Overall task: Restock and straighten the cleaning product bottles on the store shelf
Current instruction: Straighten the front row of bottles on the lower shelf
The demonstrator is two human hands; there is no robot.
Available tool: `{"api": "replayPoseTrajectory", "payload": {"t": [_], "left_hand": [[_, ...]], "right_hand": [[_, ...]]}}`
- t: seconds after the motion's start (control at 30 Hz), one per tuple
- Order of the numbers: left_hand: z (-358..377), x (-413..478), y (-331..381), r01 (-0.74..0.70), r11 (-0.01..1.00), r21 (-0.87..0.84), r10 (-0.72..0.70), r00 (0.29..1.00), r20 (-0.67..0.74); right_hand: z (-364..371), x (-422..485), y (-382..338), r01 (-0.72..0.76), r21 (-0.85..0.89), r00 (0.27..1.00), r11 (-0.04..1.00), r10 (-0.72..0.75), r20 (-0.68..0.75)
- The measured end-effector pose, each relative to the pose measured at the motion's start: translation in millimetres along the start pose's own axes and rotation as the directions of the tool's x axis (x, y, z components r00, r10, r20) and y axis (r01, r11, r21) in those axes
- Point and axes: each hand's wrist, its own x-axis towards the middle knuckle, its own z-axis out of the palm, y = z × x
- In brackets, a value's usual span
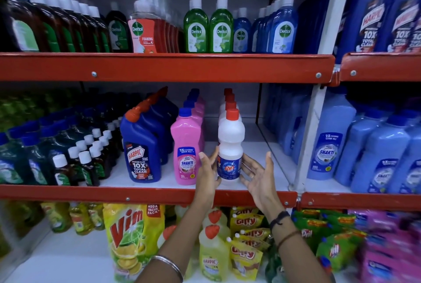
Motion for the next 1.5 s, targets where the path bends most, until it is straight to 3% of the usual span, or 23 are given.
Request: {"api": "replayPoseTrajectory", "payload": {"t": [0.33, 0.4, 0.47, 0.53, 0.6, 0.73, 0.8, 0.97, 1.23, 1.5], "left_hand": [[0.2, 1.7, 1.8, -0.016, 1.0, 0.014, 0.016, 1.0, -0.001], [-1.0, -1.8, -0.6, -0.063, 0.998, 0.0, 0.063, 0.998, 0.012], [-4.9, -10.1, -7.6, -0.17, 0.985, 0.0, 0.17, 0.985, 0.022], [-10.2, -21.6, -15.6, -0.288, 0.957, 0.017, 0.289, 0.956, -0.054], [-21.3, -29.1, -20.3, -0.397, 0.918, 0.007, 0.39, 0.898, -0.201], [-50.4, -24.5, -3.1, -0.499, 0.867, -0.009, 0.465, 0.815, -0.345], [-62.0, -15.4, 6.4, -0.445, 0.895, -0.019, 0.419, 0.857, -0.3], [-82.8, 0.1, 9.5, -0.29, 0.957, 0.028, 0.291, 0.946, -0.145], [-95.6, 7.3, 15.2, -0.22, 0.973, 0.071, 0.226, 0.97, -0.089], [-97.8, 6.9, 15.7, -0.249, 0.961, 0.12, 0.258, 0.964, -0.069]], "right_hand": [[1.6, 0.5, 0.9, 0.052, -0.036, 0.998, 0.998, -0.053, -0.031], [5.8, -7.4, 6.7, 0.15, -0.098, 0.983, 0.984, -0.159, -0.094], [11.9, -21.4, 19.0, 0.321, -0.237, 0.924, 0.917, -0.358, -0.132], [18.5, -33.5, 35.1, 0.462, -0.315, 0.856, 0.829, -0.51, -0.089], [25.8, -40.0, 47.8, 0.533, -0.305, 0.826, 0.789, -0.563, -0.011], [52.0, -36.6, 58.4, 0.48, -0.289, 0.877, 0.828, -0.454, 0.156], [70.5, -30.5, 56.9, 0.401, -0.302, 0.915, 0.865, -0.364, 0.172], [97.8, -8.9, 56.3, 0.182, -0.092, 0.979, 0.979, -0.172, 0.109], [100.1, -5.6, 59.3, 0.16, -0.086, 0.987, 0.983, -0.156, 0.045], [105.4, -4.9, 61.6, 0.166, -0.079, 0.985, 0.983, -0.169, -0.031]]}}
